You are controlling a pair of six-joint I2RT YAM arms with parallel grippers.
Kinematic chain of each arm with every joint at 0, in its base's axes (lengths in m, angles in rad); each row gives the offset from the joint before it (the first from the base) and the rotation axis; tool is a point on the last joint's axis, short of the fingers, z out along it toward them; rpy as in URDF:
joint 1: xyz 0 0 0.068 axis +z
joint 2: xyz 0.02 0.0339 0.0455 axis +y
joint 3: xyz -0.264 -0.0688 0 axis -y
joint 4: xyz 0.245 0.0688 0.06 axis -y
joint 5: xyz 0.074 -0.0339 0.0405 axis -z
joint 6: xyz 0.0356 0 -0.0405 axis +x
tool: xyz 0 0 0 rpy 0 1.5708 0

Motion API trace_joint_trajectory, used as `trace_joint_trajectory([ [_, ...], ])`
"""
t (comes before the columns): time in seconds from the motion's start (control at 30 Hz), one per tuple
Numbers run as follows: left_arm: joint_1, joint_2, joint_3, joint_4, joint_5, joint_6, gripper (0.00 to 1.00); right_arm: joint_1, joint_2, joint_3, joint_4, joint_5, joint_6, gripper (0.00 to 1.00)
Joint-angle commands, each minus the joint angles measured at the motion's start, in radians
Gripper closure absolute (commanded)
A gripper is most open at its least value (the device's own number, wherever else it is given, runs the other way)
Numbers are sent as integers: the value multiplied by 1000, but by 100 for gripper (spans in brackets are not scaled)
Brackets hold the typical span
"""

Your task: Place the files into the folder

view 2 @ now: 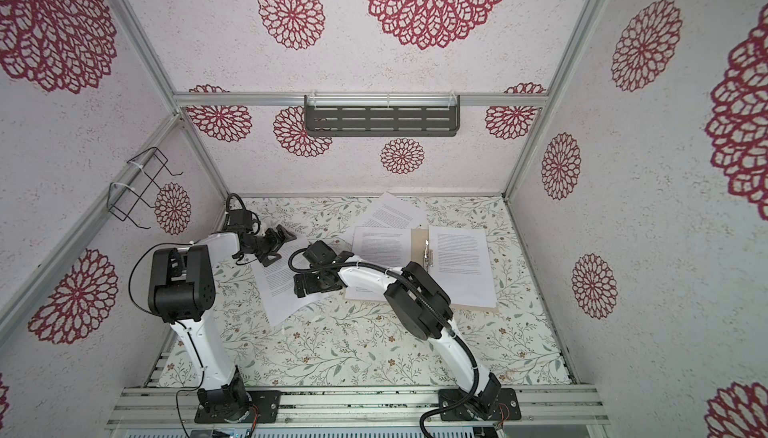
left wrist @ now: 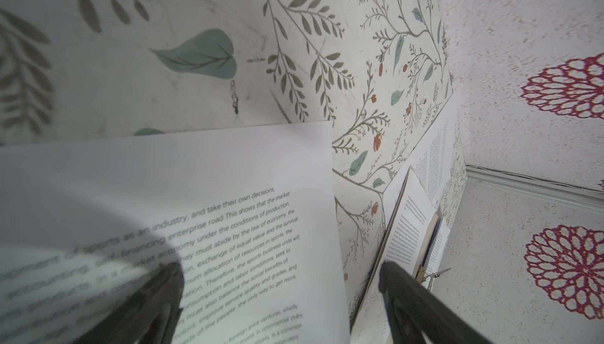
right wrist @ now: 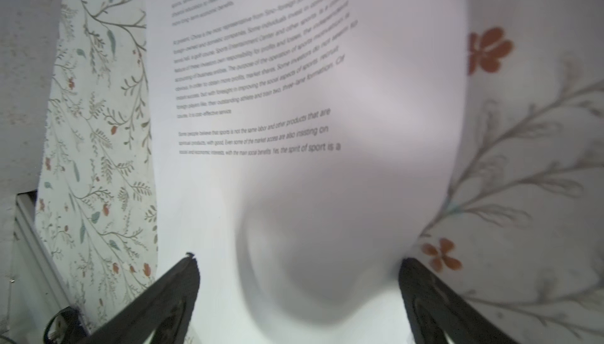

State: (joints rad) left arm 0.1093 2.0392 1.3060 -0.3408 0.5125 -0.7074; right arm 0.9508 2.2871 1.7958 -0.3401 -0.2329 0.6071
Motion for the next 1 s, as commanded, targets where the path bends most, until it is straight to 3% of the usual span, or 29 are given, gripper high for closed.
trace_joint_trajectory([
  [0.0,-12,58,-60,-136,-55,-4,3,-41,65,6,-19,-102,8,1],
  [0.13,-17,64,-59,-135,-53,0,3,-90,104,67,42,-204,-117,1],
  [0.3,-22,68,-53,-138,-51,5,3,-131,226,249,-4,-294,-245,1],
  [0.4,-22,65,-54,-144,-54,11,2,-144,261,298,3,-345,-242,3],
  [0.57,-21,65,-51,-146,-54,14,3,-167,244,240,102,-406,-182,11],
  [0.97,-20,56,-61,-124,-33,0,3,-164,262,226,104,-361,-145,33],
])
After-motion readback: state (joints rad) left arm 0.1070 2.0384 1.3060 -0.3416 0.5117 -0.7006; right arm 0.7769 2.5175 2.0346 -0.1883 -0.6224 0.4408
